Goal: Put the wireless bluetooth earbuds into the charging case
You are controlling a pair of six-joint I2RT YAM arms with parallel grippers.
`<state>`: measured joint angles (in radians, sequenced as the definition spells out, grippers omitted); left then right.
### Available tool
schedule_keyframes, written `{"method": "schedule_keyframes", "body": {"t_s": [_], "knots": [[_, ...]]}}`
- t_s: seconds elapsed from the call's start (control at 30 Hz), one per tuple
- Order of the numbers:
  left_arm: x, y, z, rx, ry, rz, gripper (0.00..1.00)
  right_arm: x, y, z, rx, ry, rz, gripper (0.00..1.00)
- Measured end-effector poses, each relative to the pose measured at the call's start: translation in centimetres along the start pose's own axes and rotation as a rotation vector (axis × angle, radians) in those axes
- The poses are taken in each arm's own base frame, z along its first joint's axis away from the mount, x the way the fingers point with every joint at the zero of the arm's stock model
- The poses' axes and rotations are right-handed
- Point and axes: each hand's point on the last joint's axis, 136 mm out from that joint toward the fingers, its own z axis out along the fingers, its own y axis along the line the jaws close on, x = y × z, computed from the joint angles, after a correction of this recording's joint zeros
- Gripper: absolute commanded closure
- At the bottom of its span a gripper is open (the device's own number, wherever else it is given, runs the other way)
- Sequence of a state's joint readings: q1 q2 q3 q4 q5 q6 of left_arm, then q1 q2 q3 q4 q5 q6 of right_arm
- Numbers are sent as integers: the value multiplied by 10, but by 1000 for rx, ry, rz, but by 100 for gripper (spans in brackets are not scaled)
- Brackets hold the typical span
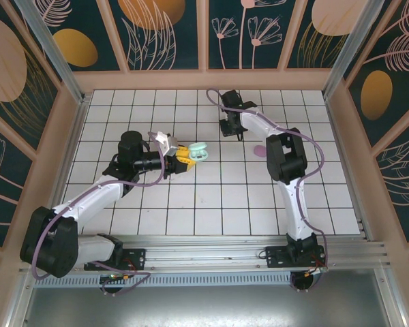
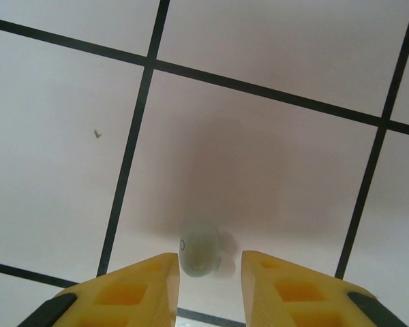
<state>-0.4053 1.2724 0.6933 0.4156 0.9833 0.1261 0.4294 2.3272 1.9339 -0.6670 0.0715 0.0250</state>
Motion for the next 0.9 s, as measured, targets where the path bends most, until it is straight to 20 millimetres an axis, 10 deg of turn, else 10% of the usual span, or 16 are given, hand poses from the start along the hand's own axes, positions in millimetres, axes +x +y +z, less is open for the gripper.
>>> {"method": "schedule_keyframes", "body": {"t_s": [0.9], "knots": [[8,1,-3,-10,9,-17,89,7,8,13,3,33,-48,77]]}}
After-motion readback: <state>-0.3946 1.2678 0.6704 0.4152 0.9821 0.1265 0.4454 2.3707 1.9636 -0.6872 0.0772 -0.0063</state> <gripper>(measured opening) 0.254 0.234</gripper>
